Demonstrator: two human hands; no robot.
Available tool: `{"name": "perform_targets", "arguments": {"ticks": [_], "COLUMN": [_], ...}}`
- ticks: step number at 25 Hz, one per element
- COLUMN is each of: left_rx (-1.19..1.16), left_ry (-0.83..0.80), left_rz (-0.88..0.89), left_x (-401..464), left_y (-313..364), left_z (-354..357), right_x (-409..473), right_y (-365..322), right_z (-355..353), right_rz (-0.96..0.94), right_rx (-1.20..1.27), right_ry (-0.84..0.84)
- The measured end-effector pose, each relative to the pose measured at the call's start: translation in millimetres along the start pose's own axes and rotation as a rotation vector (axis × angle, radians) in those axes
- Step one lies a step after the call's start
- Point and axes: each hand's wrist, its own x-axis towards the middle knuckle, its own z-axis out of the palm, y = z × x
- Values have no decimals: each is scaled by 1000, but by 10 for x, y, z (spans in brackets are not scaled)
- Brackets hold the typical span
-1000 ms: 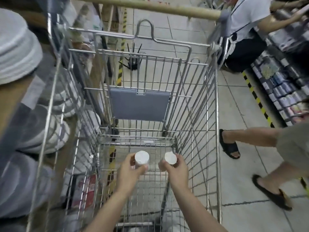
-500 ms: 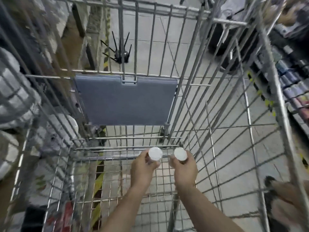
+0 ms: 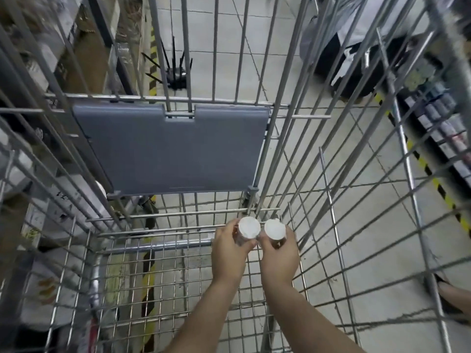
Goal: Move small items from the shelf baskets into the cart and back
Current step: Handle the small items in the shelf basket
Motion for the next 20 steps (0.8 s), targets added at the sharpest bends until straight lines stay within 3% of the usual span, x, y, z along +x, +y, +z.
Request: {"name": "perform_targets", "arguments": {"ticks": [5, 14, 20], "left_rx": [-118, -122, -38], "left_ry": [29, 21, -16], "left_rz": [-20, -68, -139], "left_x": [-56, -117, -304], "left_y": [-41, -2, 77], "left_z": [49, 28, -218], "right_x": [-26, -32, -185], "right_y": [60, 90, 3], "right_z": [86, 11, -160], "right_rz": [136, 168, 187], "right_rx": [59, 162, 9], "right_ry": [68, 84, -22]}}
